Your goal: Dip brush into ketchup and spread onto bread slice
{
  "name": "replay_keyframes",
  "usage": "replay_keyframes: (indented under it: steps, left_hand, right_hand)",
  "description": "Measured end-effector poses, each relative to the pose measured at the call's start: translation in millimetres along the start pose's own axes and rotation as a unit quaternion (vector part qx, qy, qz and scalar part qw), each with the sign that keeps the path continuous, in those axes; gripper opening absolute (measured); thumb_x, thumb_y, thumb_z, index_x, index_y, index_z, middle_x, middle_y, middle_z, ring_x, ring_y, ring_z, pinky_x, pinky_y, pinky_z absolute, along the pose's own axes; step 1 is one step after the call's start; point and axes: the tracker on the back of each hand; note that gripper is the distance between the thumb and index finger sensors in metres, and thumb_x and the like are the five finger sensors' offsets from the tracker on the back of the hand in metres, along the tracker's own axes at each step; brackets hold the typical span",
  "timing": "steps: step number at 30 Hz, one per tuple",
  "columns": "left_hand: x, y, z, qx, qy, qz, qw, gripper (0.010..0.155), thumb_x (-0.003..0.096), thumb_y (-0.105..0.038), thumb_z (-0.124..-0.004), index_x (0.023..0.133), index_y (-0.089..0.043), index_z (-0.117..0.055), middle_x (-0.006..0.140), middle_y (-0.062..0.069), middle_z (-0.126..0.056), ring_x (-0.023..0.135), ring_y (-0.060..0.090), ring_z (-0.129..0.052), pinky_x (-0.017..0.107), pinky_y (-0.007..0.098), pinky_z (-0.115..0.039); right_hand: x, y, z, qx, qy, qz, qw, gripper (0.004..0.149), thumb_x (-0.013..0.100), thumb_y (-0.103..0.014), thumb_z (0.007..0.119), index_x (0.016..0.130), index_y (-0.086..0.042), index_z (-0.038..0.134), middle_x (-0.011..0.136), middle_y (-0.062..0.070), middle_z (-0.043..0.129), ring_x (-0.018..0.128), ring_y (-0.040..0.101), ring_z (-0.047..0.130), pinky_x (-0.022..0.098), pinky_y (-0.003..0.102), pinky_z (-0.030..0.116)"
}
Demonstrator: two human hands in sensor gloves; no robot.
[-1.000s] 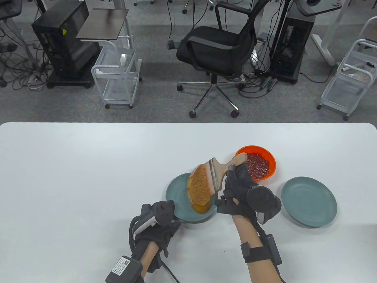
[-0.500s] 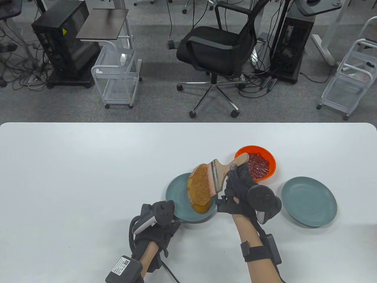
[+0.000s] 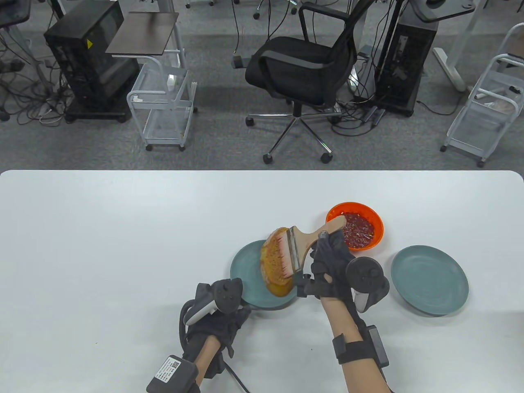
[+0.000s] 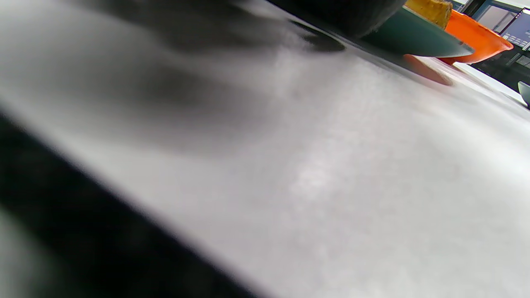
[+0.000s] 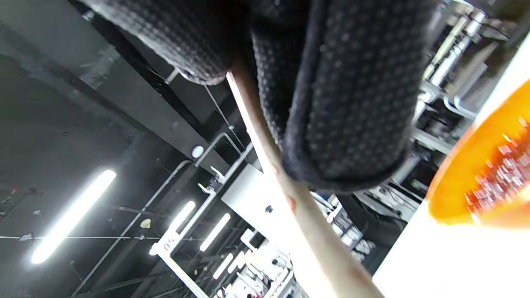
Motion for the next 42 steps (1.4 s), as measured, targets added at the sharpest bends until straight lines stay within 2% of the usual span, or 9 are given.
replay_keyframes:
  steps: [3,7,11,20,26,31,34,39,42]
  left_hand:
    - [0,0,0,0.002,0.002,0.001,1.000,0.071,0.0677,-0.044,-0.056,0.112,-0.017,-0.008,0.116,0.017,-0.015,0.104,0.044,-0.011,0.067,0.062,-0.021]
    - [0,0,0,0.000,0.001,0.000,1.000,0.070,0.0677,-0.044,-0.056,0.112,-0.018,-0.008,0.116,0.017,-0.015,0.104,0.044,-0.011,0.067,0.062,-0.021]
    - [0,0,-1,0.005,-0.002,0.001,1.000,0.071,0.0677,-0.043,-0.056,0.112,-0.018,-0.007,0.116,0.017,-0.015,0.104,0.044,-0.011,0.068,0.062,-0.021]
    - [1,1,1,0.004,0.005,0.003,1.000,0.071,0.0678,-0.044,-0.056,0.111,-0.018,-0.007,0.116,0.017,-0.014,0.104,0.044,-0.011,0.068,0.062,-0.021]
    - [0,0,0,0.008,0.003,0.006,1.000,0.072,0.0679,-0.043,-0.056,0.110,-0.017,-0.004,0.116,0.016,-0.014,0.104,0.043,-0.010,0.068,0.062,-0.020]
    - [-1,1,0,0.006,0.003,0.003,1.000,0.072,0.0678,-0.043,-0.056,0.109,-0.017,-0.003,0.116,0.015,-0.013,0.104,0.042,-0.010,0.068,0.060,-0.020]
    - [-1,1,0,0.007,0.006,0.001,1.000,0.073,0.0680,-0.043,-0.056,0.109,-0.016,-0.002,0.116,0.016,-0.012,0.104,0.043,-0.009,0.068,0.059,-0.020]
    - [-1,1,0,0.007,0.008,-0.001,1.000,0.073,0.0680,-0.043,-0.056,0.109,-0.016,-0.002,0.115,0.016,-0.012,0.104,0.043,-0.009,0.068,0.059,-0.020]
    - [-1,0,0,0.008,0.009,-0.001,1.000,0.073,0.0680,-0.043,-0.056,0.109,-0.016,-0.002,0.115,0.016,-0.012,0.103,0.043,-0.009,0.068,0.059,-0.020]
  right_hand:
    - [1,-4,1,0.028,-0.007,0.002,1.000,0.051,0.054,-0.024,0.078,0.092,0.009,0.070,0.070,0.034,0.088,0.045,0.041,0.110,0.025,0.034,0.102]
    - [-9,-3,19,0.085,-0.041,0.044,0.995,0.051,0.054,-0.023,0.078,0.092,0.009,0.070,0.070,0.035,0.087,0.046,0.042,0.109,0.025,0.035,0.101]
    - [-15,0,28,0.083,-0.062,0.055,0.993,0.051,0.053,-0.022,0.079,0.092,0.010,0.070,0.070,0.036,0.087,0.045,0.043,0.109,0.024,0.036,0.101]
    - [-2,9,-3,0.021,-0.008,0.011,1.000,0.051,0.053,-0.023,0.078,0.091,0.010,0.070,0.069,0.035,0.088,0.044,0.042,0.110,0.024,0.035,0.101]
    - [-11,9,12,0.115,-0.043,0.092,0.988,0.051,0.054,-0.022,0.078,0.092,0.010,0.069,0.071,0.036,0.087,0.046,0.043,0.109,0.025,0.036,0.101]
    - [-16,12,24,0.085,-0.051,0.094,0.991,0.051,0.053,-0.022,0.078,0.092,0.010,0.069,0.070,0.036,0.087,0.046,0.044,0.109,0.025,0.036,0.101]
    - [-15,13,20,0.096,-0.037,0.108,0.989,0.051,0.053,-0.021,0.078,0.092,0.011,0.069,0.070,0.037,0.086,0.046,0.045,0.108,0.025,0.038,0.101]
    - [-4,7,1,0.006,0.006,0.031,0.999,0.051,0.053,-0.022,0.078,0.091,0.011,0.069,0.069,0.035,0.088,0.044,0.042,0.110,0.024,0.035,0.101]
    - [-5,5,4,0.042,0.002,0.056,0.998,0.051,0.053,-0.022,0.078,0.091,0.012,0.069,0.069,0.036,0.087,0.044,0.043,0.110,0.023,0.035,0.102]
Point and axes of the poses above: the tracker on the back of each hand, its own y axis roughly to the little-finger side, its own x axis roughly from the wrist to the fingertips, z = x × y
